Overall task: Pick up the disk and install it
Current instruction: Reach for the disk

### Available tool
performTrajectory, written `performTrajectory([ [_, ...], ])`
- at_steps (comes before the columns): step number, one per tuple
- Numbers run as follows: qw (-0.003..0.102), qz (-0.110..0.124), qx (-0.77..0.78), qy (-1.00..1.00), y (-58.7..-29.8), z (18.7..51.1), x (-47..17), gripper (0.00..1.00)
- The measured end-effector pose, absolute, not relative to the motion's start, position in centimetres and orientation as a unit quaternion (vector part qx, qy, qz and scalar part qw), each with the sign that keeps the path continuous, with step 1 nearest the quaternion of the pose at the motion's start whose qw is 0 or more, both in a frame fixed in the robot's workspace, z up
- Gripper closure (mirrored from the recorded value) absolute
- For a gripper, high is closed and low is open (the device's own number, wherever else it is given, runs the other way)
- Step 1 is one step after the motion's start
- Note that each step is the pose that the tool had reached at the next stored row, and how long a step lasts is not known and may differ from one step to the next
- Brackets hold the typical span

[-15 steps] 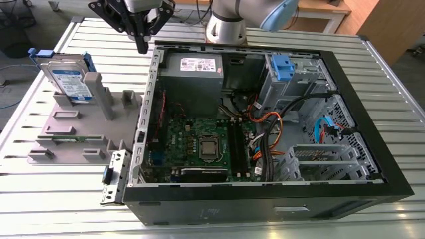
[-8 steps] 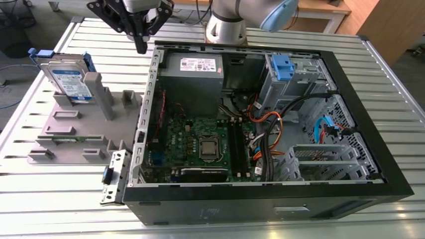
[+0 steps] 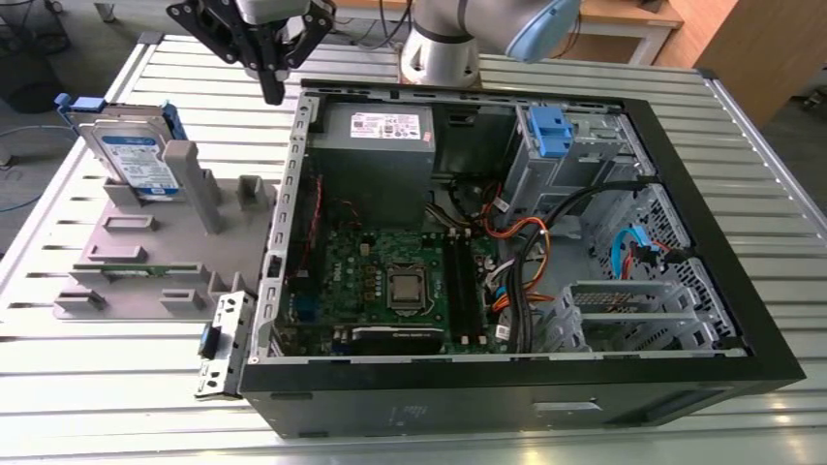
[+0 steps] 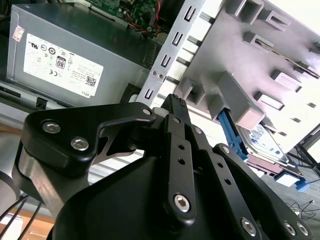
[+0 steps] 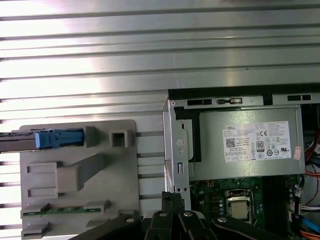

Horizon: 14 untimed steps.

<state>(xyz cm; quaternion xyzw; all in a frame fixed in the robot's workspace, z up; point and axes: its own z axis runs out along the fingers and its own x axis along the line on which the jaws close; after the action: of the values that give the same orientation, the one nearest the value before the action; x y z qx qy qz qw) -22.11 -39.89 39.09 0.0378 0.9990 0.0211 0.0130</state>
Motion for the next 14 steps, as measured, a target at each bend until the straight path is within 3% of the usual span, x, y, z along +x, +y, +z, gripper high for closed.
performTrajectory([
  [14,0.013,0.021,0.038,0.999,-39.89,39.09,-22.63,0.89],
])
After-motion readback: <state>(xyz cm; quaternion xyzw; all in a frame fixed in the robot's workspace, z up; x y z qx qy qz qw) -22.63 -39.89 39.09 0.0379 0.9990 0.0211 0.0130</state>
